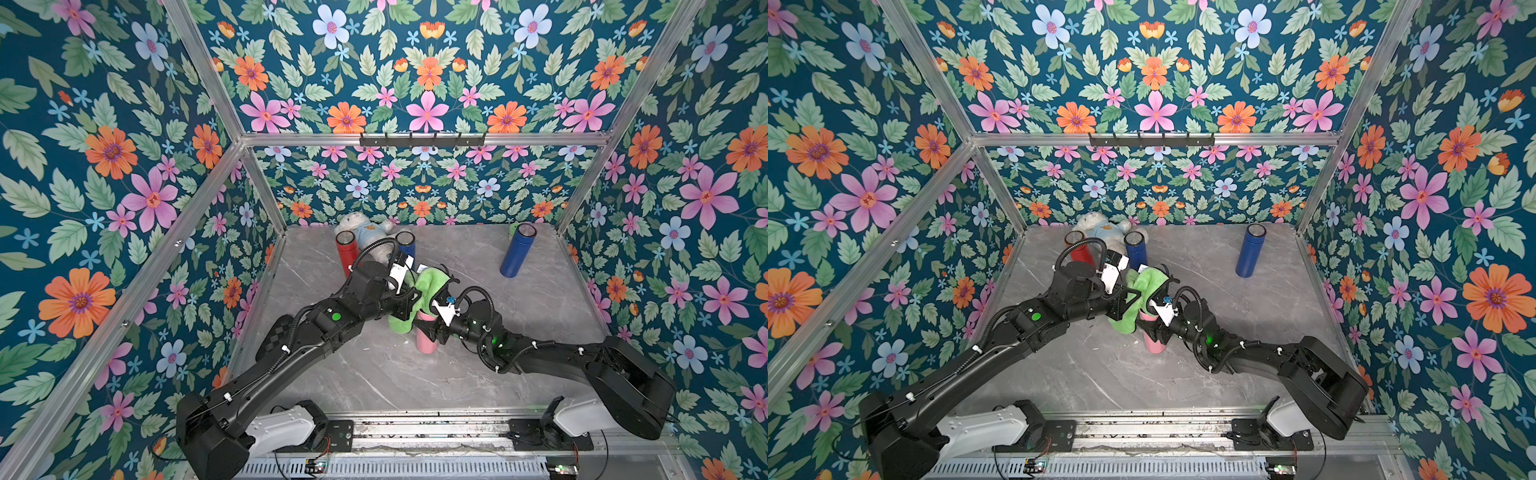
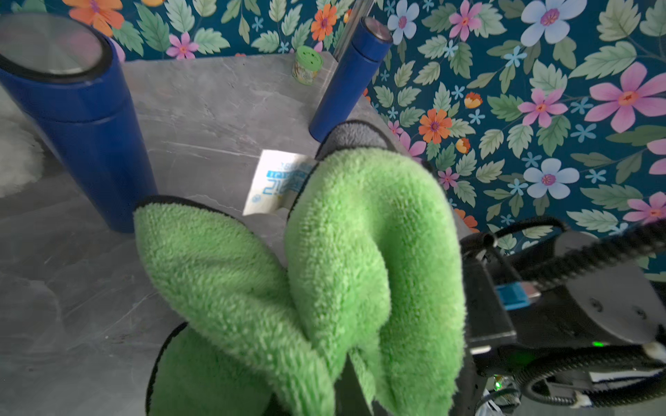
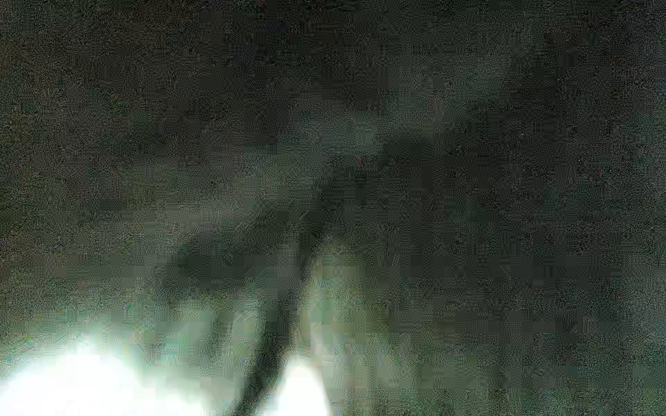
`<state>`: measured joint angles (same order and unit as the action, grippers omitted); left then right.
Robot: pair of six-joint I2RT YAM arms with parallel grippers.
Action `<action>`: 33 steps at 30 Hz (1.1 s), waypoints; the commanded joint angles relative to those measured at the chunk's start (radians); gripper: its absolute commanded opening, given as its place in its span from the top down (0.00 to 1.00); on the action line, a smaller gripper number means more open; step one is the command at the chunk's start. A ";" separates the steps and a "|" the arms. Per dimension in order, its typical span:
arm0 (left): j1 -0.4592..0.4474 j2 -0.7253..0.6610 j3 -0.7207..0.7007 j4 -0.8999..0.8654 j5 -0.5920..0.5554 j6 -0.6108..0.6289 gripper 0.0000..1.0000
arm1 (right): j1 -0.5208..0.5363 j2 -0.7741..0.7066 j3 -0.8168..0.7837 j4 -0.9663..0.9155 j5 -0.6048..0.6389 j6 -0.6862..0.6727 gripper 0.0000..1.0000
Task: Wipe the surface of the thermos
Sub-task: Wipe the dirt from the surface of the thermos.
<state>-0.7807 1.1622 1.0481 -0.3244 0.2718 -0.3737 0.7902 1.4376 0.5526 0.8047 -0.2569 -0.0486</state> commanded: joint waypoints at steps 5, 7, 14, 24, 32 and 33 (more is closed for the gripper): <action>-0.005 -0.006 -0.134 0.101 0.114 -0.087 1.00 | -0.003 -0.014 0.020 0.095 0.014 0.001 1.00; -0.007 -0.005 -0.143 0.111 0.116 -0.090 1.00 | -0.003 -0.007 0.030 0.093 0.007 0.001 1.00; -0.005 0.049 -0.089 0.114 0.127 -0.050 1.00 | 0.000 0.013 0.034 0.109 -0.012 0.011 1.00; 0.015 0.126 -0.124 0.154 0.109 -0.028 1.00 | 0.001 -0.024 0.003 0.120 0.007 0.015 1.00; -0.013 0.039 -0.185 0.078 0.082 -0.054 1.00 | -0.017 -0.032 -0.014 0.127 0.033 0.023 1.00; -0.019 0.018 -0.198 0.063 0.077 -0.061 1.00 | -0.022 -0.032 -0.017 0.133 0.032 0.025 1.00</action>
<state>-0.7876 1.2037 0.8818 0.0036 0.3672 -0.4175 0.7788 1.4181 0.5354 0.7906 -0.2310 -0.0448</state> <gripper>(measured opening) 0.112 0.670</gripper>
